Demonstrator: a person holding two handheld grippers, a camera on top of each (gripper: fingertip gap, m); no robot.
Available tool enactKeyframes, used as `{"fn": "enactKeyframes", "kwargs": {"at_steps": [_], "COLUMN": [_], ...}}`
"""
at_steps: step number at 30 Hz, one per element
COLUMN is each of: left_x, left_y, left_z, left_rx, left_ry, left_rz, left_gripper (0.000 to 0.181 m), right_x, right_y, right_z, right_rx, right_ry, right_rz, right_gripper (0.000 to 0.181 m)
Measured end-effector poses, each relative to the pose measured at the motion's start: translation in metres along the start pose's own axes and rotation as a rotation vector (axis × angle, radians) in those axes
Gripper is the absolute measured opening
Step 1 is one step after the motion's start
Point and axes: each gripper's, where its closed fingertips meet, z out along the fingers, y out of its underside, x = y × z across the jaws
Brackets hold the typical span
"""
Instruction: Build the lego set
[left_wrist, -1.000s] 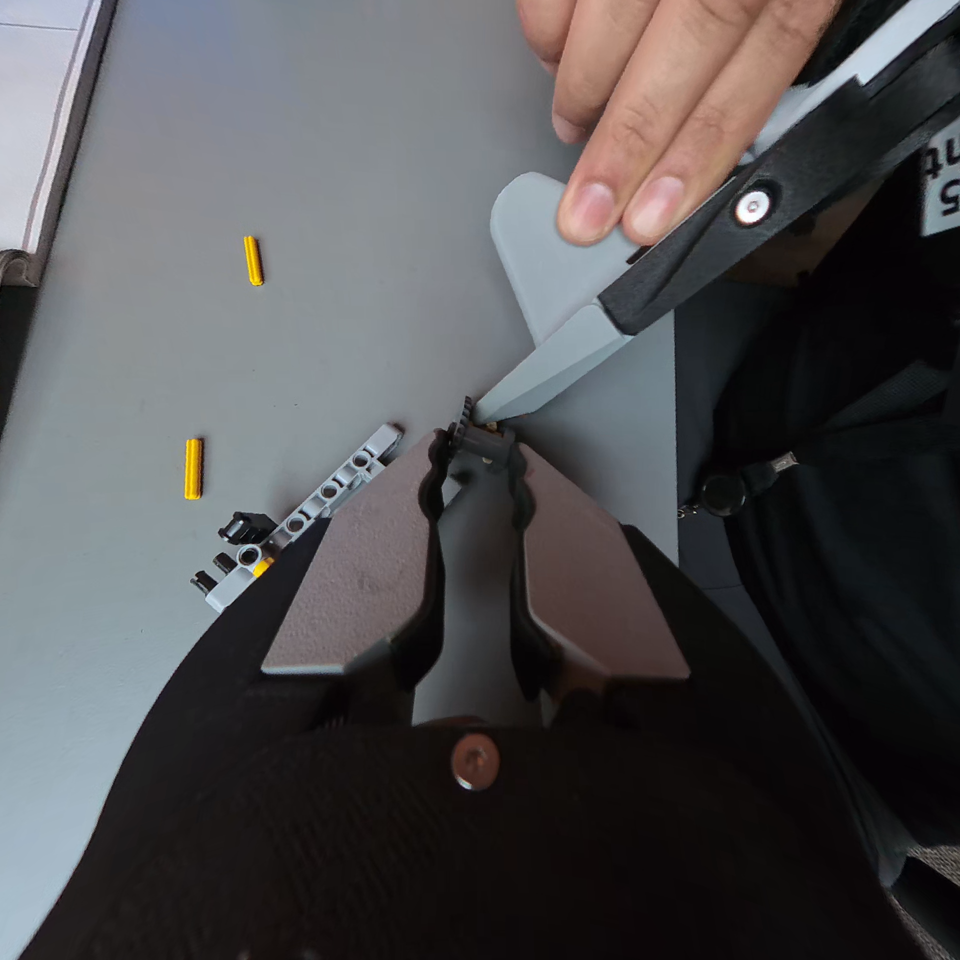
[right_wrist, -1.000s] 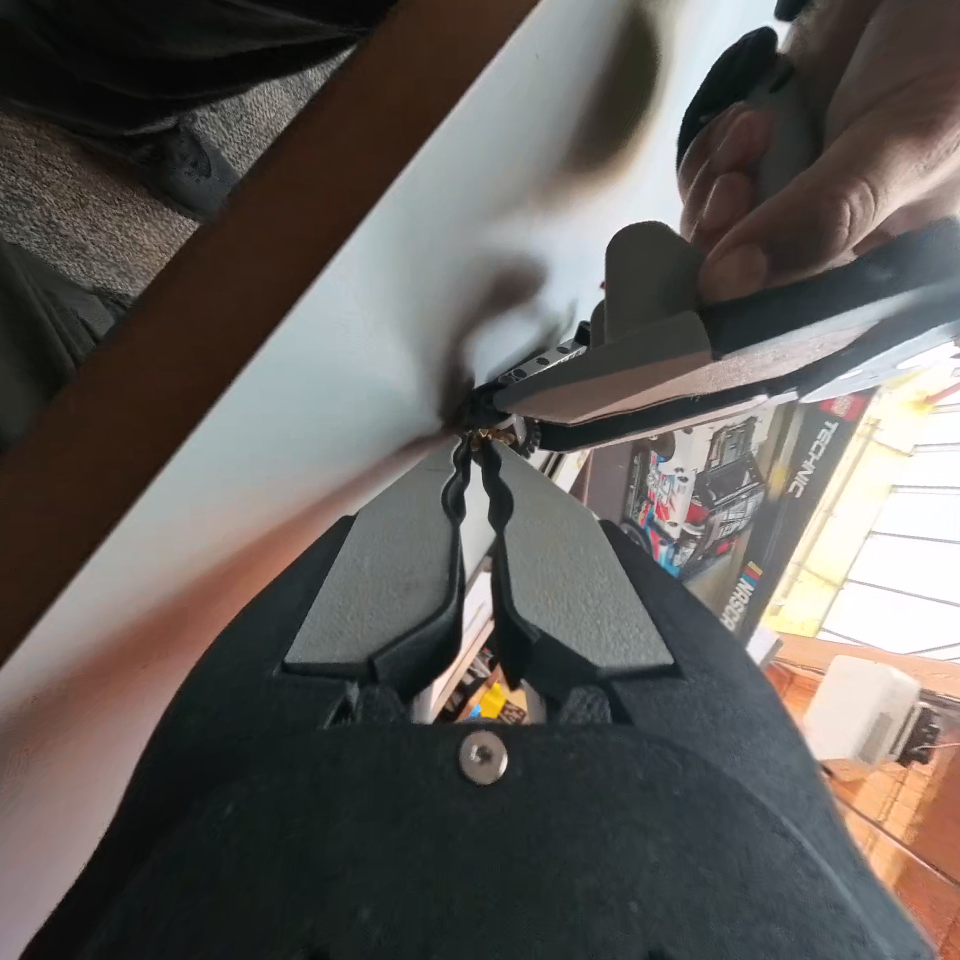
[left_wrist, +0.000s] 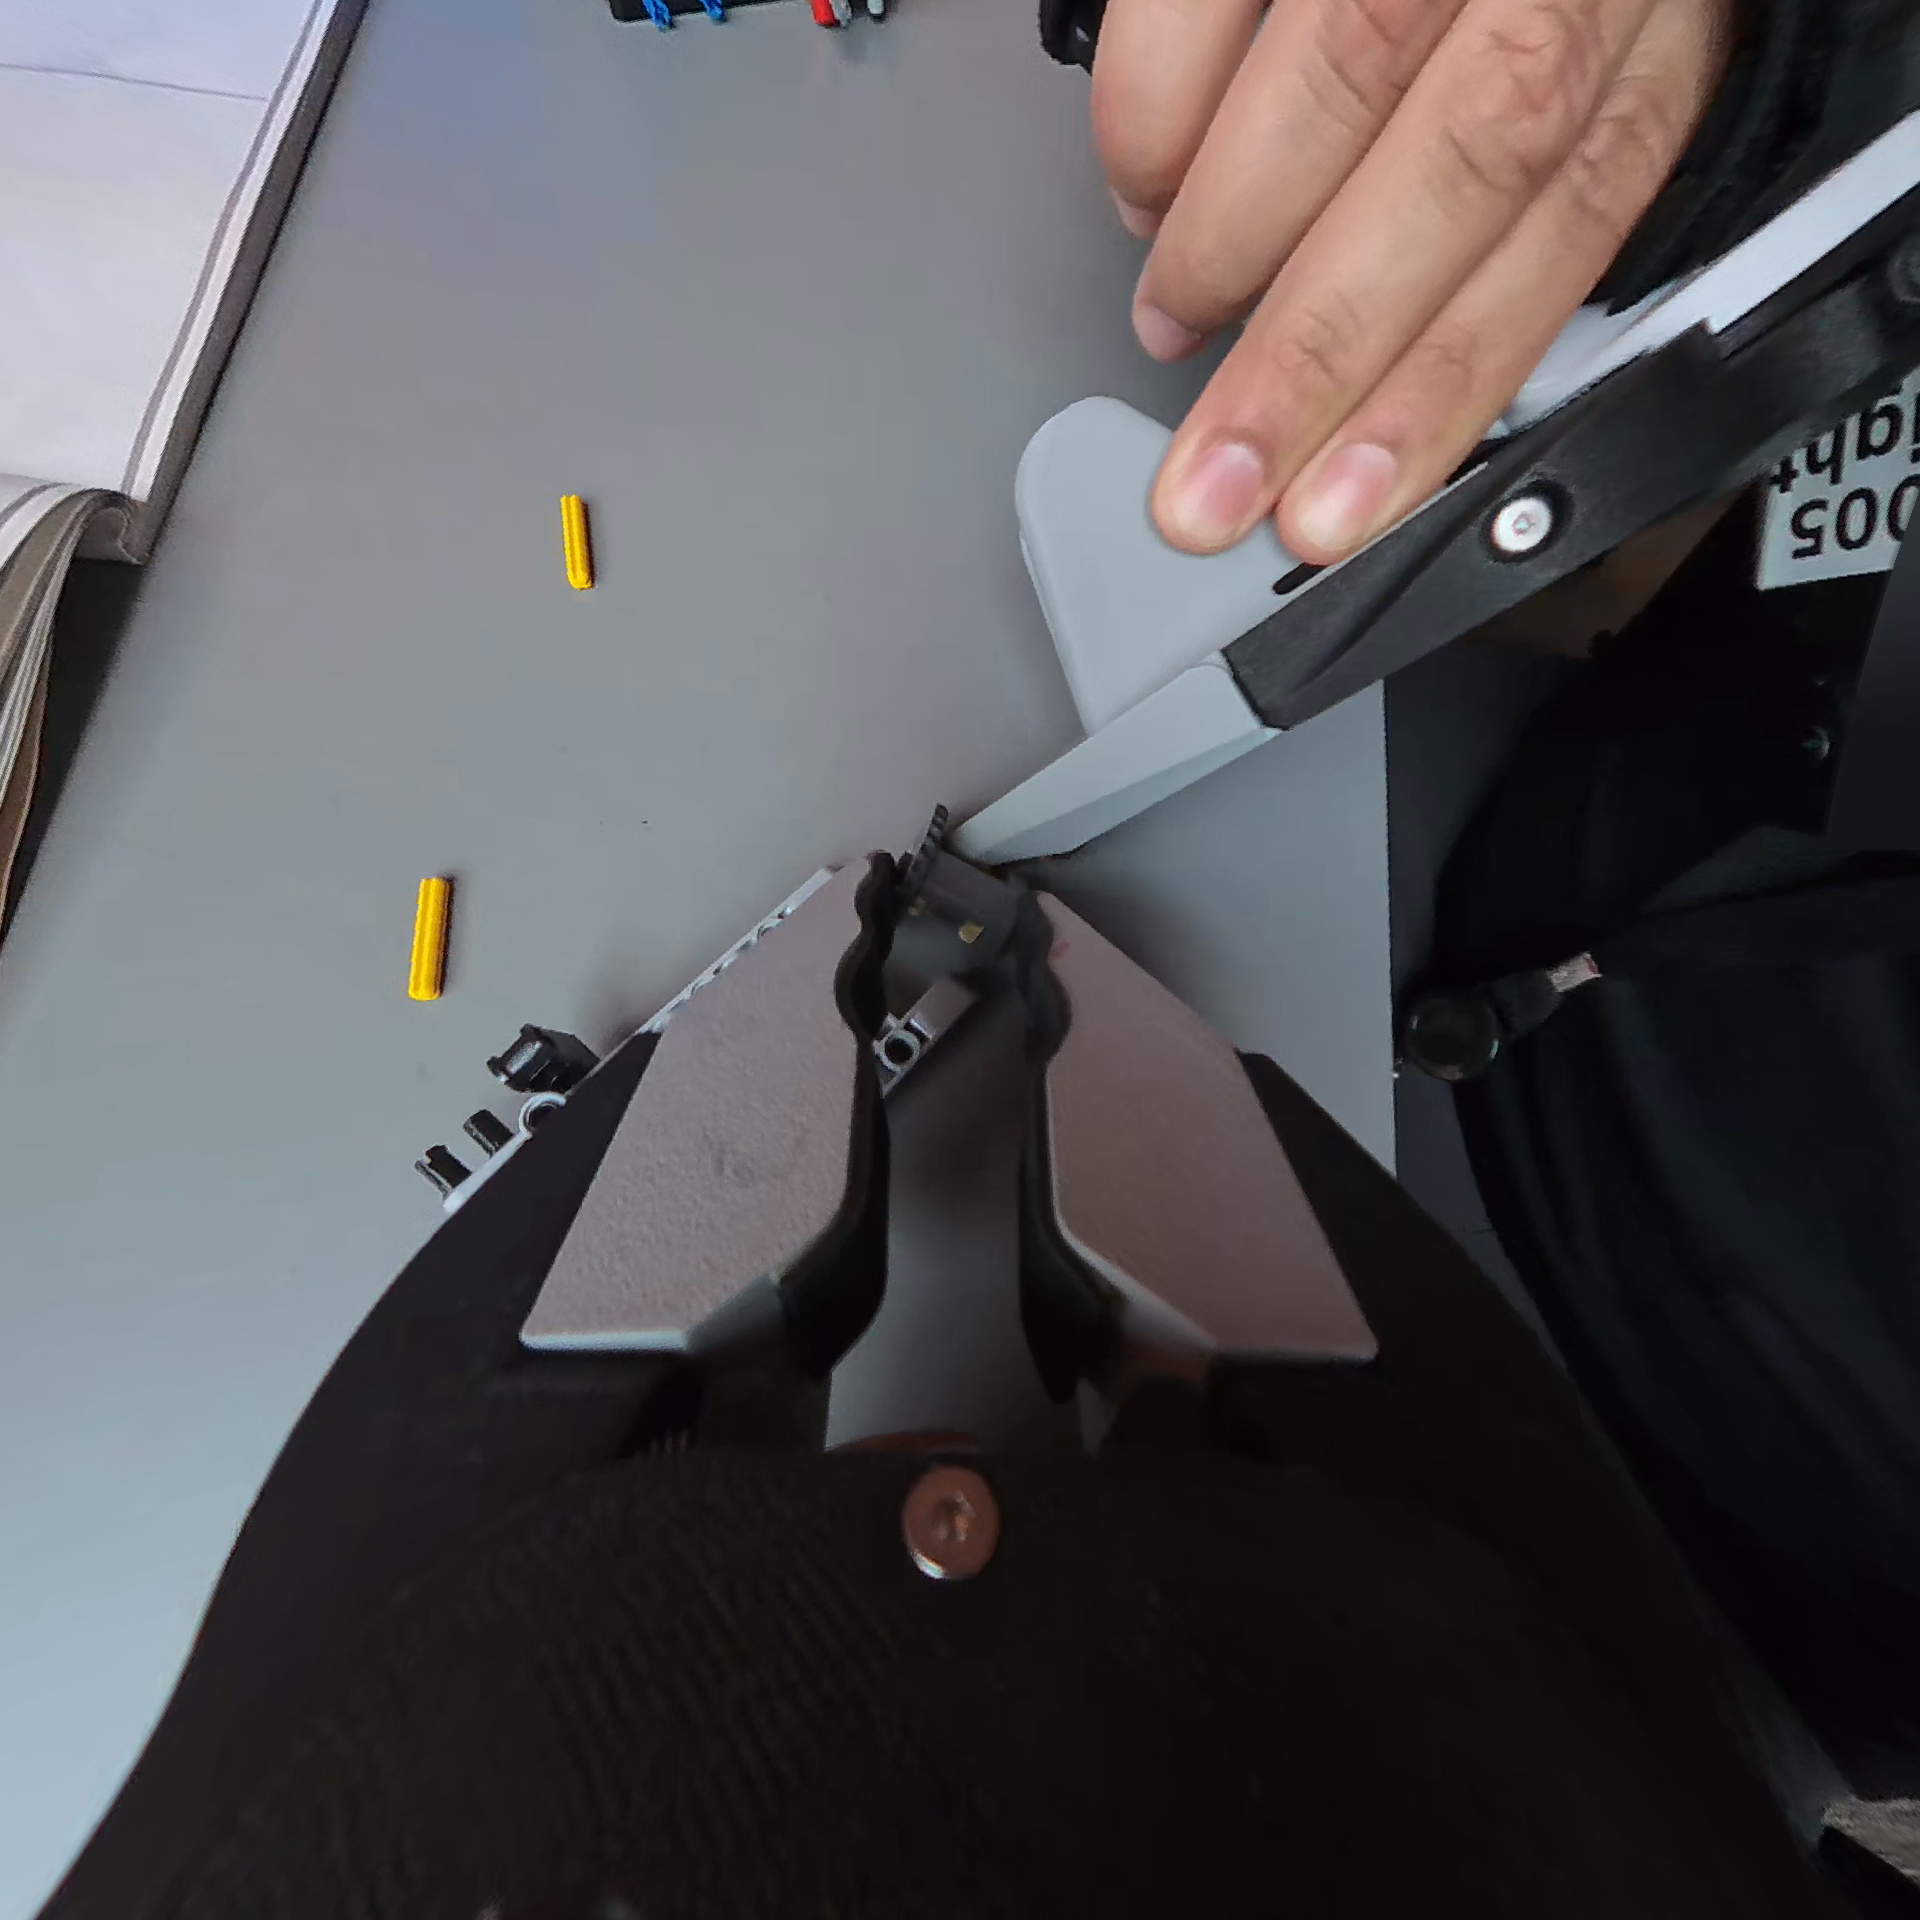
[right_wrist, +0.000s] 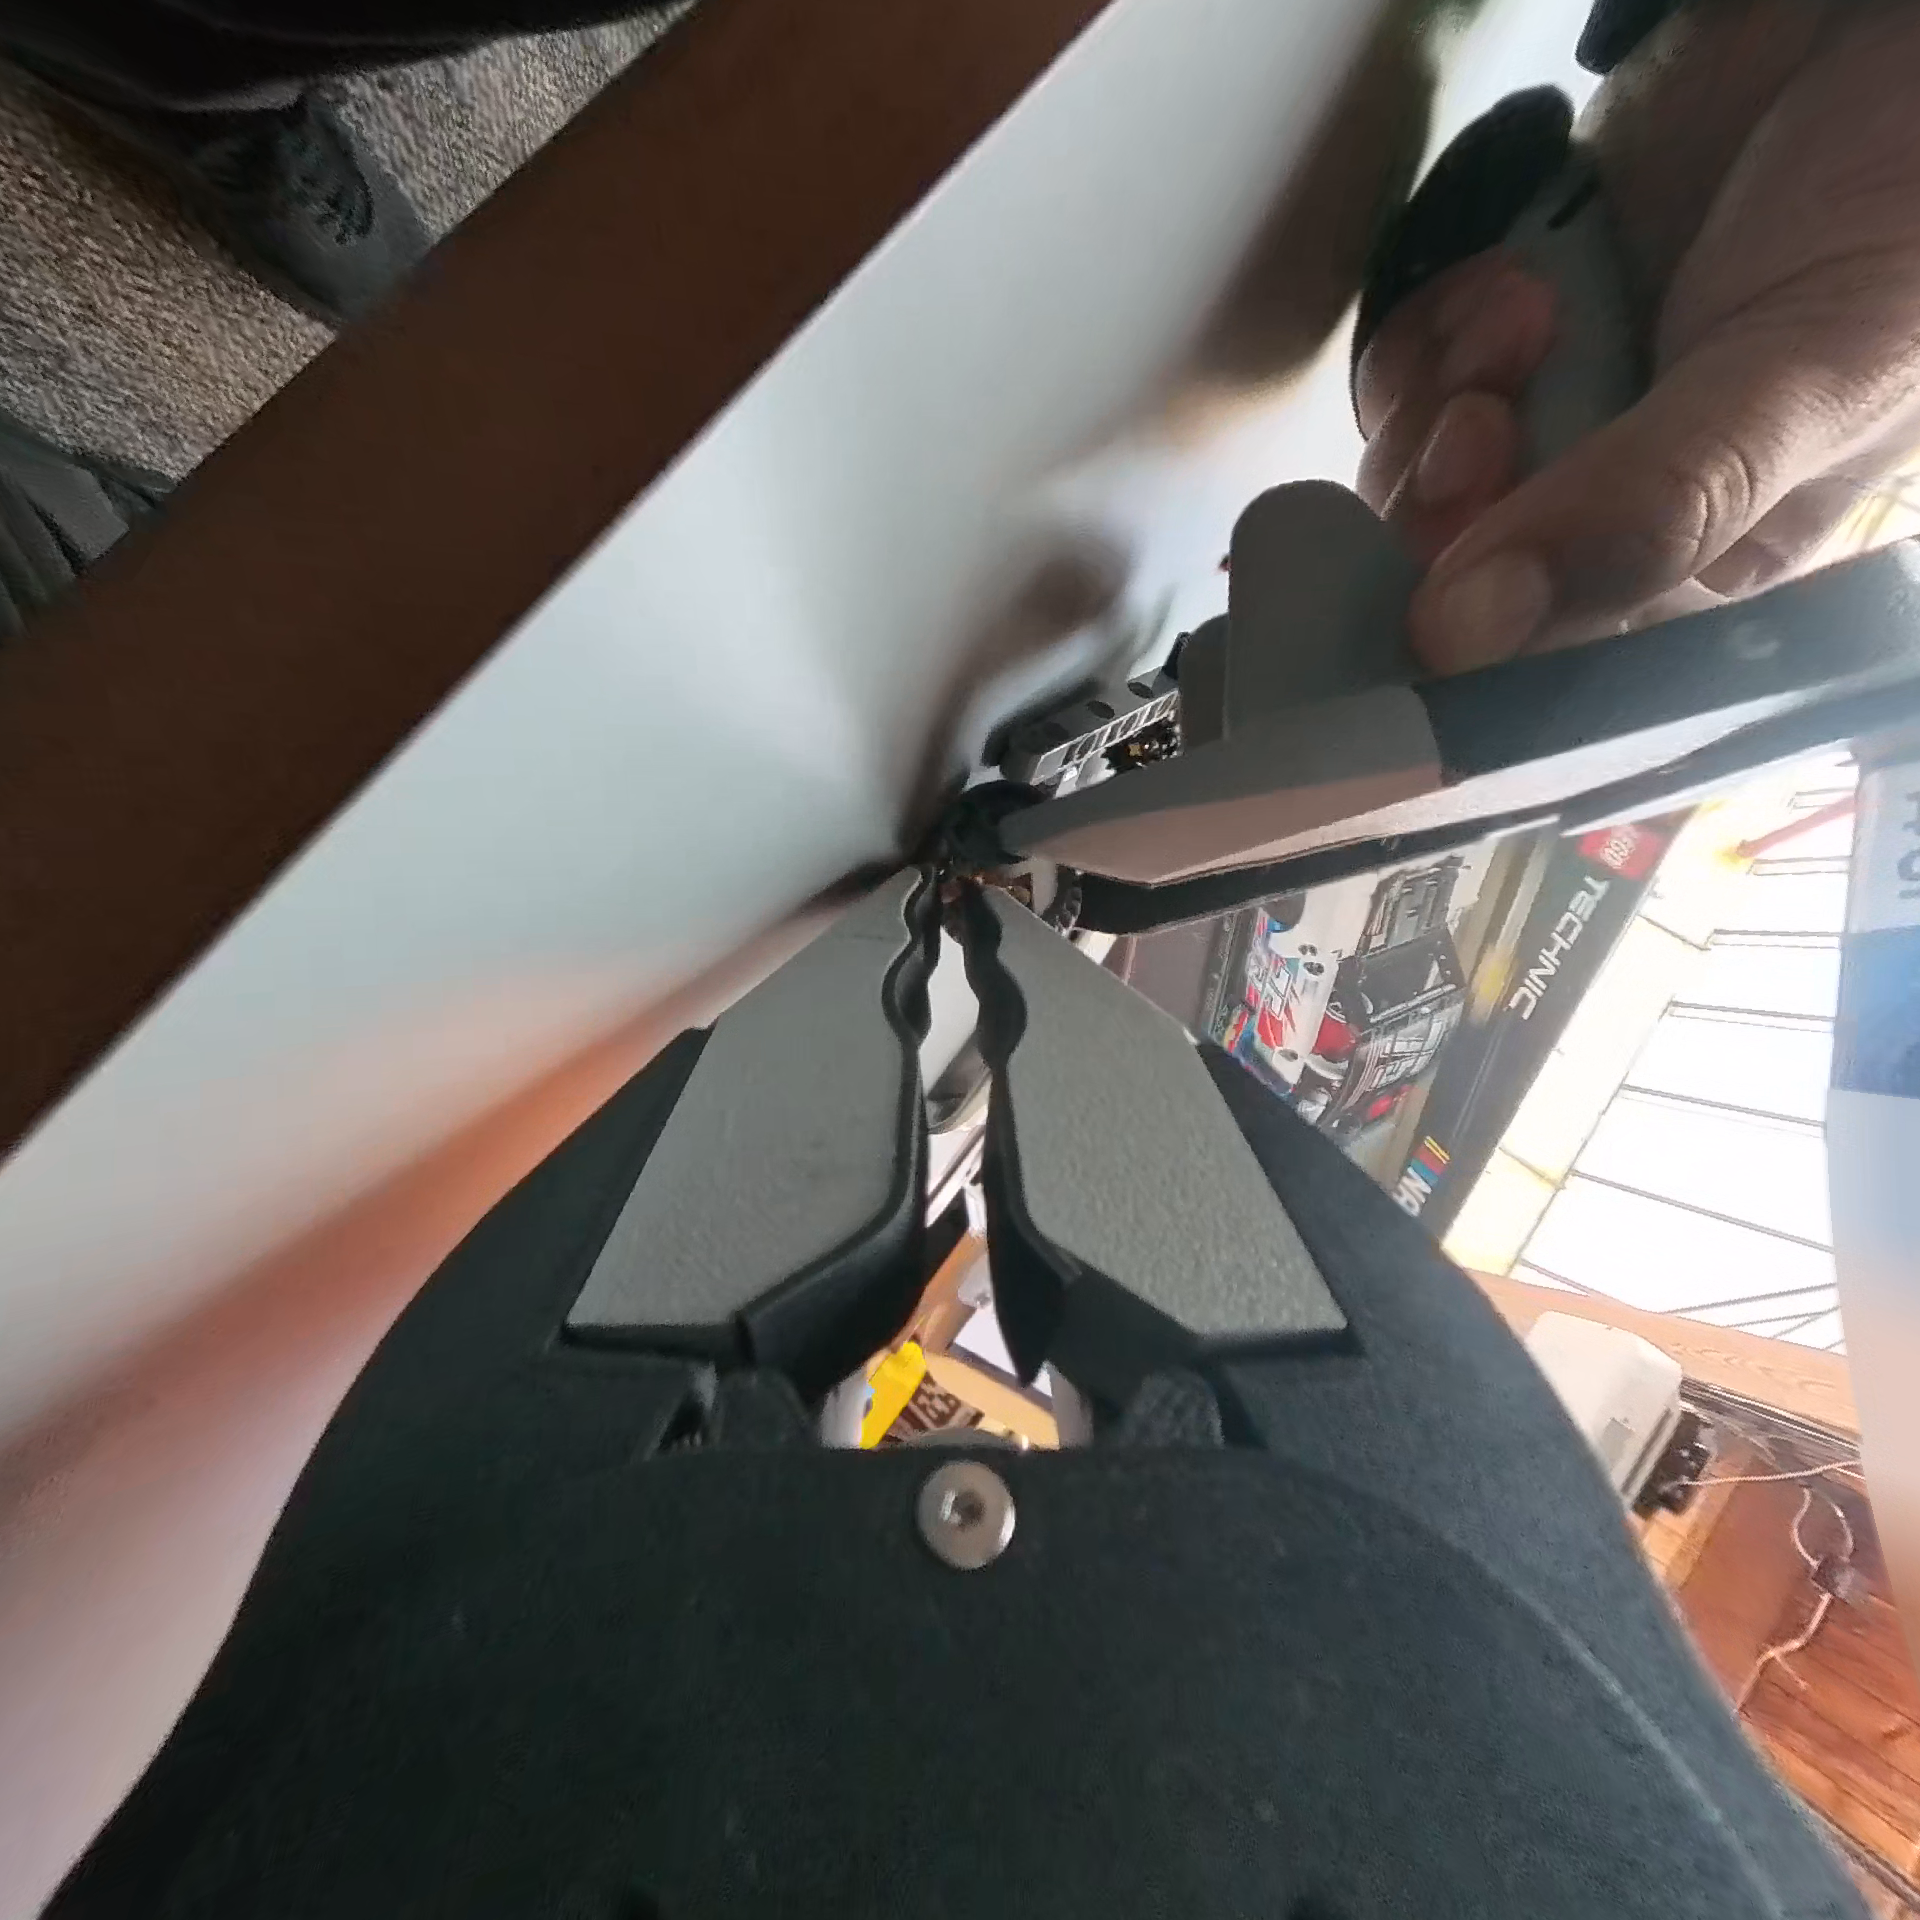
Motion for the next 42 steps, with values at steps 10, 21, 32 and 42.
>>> {"fn": "enactKeyframes", "kwargs": {"at_steps": [10, 21, 32, 42], "left_x": [-0.001, -0.002, -0.003, -0.002], "left_y": [-0.002, 0.001, 0.002, 0.004], "left_z": [-0.002, -0.008, -0.01, -0.012], "left_rx": [0.006, 0.04, 0.043, 0.038], "left_ry": [-0.006, 0.064, 0.085, 0.087], "left_rz": [0.01, -0.029, -0.045, -0.042], "left_gripper": [0.02, 0.021, 0.021, 0.021], "right_x": [0.002, 0.004, 0.001, -0.005], "right_y": [0.0, -0.001, 0.007, 0.019], "right_z": [0.003, -0.002, 0.0, 0.0], "right_rx": [0.035, 0.151, 0.134, 0.168], "right_ry": [0.041, 0.172, 0.194, 0.151], "right_rz": [0.013, 0.122, 0.128, 0.237], "right_gripper": [0.0, 0.006, 0.0, 0.004]}}
